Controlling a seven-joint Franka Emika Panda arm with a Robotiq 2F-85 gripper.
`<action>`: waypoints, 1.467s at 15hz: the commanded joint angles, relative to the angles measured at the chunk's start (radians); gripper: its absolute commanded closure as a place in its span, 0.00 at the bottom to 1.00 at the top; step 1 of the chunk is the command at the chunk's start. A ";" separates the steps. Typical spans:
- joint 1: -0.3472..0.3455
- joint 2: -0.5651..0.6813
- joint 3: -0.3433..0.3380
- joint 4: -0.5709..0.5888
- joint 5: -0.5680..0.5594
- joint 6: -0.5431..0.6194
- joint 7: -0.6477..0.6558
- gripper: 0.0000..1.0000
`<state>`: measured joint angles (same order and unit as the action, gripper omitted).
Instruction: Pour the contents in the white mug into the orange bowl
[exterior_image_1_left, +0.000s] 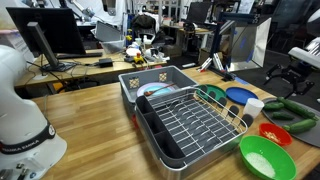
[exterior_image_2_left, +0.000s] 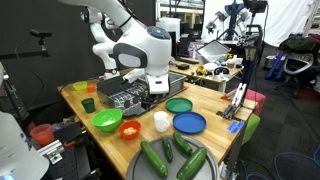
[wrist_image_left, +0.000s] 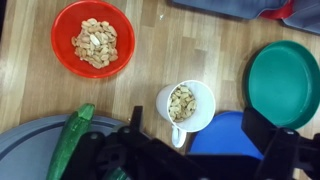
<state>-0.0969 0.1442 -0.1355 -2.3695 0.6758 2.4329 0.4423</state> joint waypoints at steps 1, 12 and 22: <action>-0.014 0.030 0.007 0.030 0.044 -0.007 -0.001 0.00; -0.068 0.348 0.004 0.257 0.278 0.013 0.002 0.00; -0.080 0.484 0.000 0.373 0.293 0.001 0.009 0.00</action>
<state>-0.1703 0.6167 -0.1412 -2.0140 0.9482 2.4424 0.4531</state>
